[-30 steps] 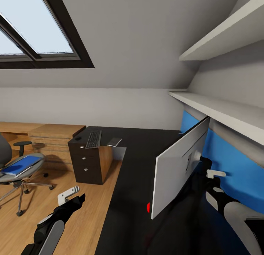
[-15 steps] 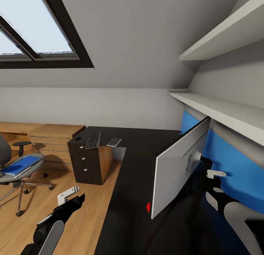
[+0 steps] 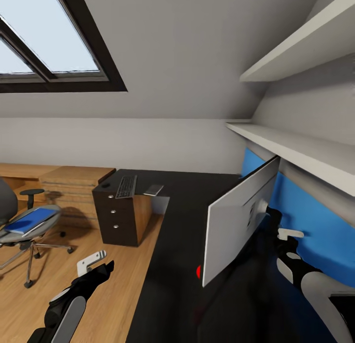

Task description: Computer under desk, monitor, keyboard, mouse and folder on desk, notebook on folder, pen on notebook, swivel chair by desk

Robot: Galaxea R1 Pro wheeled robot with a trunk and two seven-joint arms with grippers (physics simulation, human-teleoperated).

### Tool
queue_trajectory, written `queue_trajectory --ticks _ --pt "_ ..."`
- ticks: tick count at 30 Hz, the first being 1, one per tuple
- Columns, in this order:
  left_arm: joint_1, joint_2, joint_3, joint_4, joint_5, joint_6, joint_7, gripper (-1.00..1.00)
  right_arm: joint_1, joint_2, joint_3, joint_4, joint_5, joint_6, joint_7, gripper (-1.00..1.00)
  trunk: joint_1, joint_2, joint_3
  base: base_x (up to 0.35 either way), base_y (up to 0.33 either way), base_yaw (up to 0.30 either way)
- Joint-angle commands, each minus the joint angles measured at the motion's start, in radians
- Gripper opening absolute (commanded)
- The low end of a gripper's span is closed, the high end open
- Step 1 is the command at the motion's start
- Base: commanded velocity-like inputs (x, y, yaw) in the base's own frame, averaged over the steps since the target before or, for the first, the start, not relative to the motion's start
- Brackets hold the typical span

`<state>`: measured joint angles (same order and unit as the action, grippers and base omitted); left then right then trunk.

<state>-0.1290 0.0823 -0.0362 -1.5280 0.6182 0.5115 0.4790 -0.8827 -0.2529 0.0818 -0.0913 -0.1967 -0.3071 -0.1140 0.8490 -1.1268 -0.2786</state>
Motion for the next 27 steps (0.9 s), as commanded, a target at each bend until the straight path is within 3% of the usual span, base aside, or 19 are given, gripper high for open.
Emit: queue_trajectory --ticks 1,11,17,24,27 --pt "0.0 0.001 -0.002 -0.001 0.01 0.001 0.01 1.0 -0.001 0.0 0.009 0.001 -0.009 -0.003 -0.003 1.0 0.0 -0.001 -0.001 -0.296 0.0 0.0" --pt "0.0 0.001 -0.002 -0.001 0.011 0.002 0.01 1.0 -0.001 0.001 0.011 -0.011 -0.009 -0.004 -0.003 1.0 0.0 -0.001 -0.001 -0.324 0.046 0.0" --pt "-0.001 0.001 -0.002 -0.001 0.01 0.002 0.01 1.0 0.0 0.002 0.01 -0.128 -0.013 0.023 -0.005 1.0 0.0 -0.001 -0.001 -0.292 0.19 0.0" --pt "-0.001 0.001 -0.003 -0.001 0.01 0.003 0.01 1.0 0.005 0.003 0.01 -0.231 -0.023 0.174 -0.005 1.0 0.0 -0.001 -0.001 -0.276 0.217 0.0" --pt "-0.001 0.001 -0.003 -0.001 0.009 0.004 0.01 1.0 0.053 0.004 0.01 -0.363 -0.039 0.242 -0.007 1.0 0.0 -0.001 -0.001 -0.273 0.223 0.0"
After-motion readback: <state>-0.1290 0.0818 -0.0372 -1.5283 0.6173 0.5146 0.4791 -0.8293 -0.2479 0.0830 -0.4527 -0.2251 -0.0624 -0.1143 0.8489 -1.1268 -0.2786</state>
